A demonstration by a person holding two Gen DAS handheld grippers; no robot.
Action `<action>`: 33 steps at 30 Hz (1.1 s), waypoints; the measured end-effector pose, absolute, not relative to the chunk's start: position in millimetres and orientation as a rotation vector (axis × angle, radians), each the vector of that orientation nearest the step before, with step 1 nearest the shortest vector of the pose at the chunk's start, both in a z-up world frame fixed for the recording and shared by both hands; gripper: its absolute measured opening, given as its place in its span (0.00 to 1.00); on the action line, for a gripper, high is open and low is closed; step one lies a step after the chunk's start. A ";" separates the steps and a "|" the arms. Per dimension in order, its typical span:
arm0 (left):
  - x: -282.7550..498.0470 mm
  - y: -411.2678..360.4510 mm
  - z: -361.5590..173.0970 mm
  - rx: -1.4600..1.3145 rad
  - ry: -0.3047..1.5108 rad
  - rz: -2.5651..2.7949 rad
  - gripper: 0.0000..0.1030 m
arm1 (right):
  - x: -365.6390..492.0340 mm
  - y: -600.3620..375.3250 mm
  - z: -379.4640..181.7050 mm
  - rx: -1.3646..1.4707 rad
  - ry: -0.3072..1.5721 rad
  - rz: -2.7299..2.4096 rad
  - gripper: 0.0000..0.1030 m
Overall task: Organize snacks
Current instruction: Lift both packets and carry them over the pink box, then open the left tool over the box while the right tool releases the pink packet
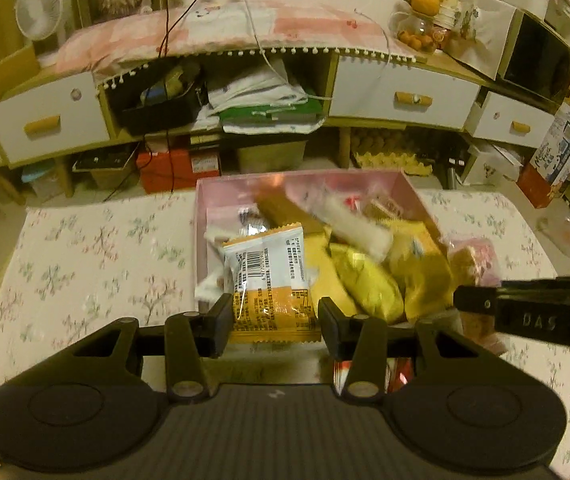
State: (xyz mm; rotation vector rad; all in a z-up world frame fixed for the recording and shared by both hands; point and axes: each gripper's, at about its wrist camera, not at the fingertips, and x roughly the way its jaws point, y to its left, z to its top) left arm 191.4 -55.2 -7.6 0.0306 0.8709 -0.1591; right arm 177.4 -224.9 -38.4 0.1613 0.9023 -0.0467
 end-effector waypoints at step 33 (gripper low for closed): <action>272.6 16.9 -38.1 -0.257 0.812 -0.100 0.64 | 253.8 -189.8 -34.3 0.243 0.751 0.193 0.28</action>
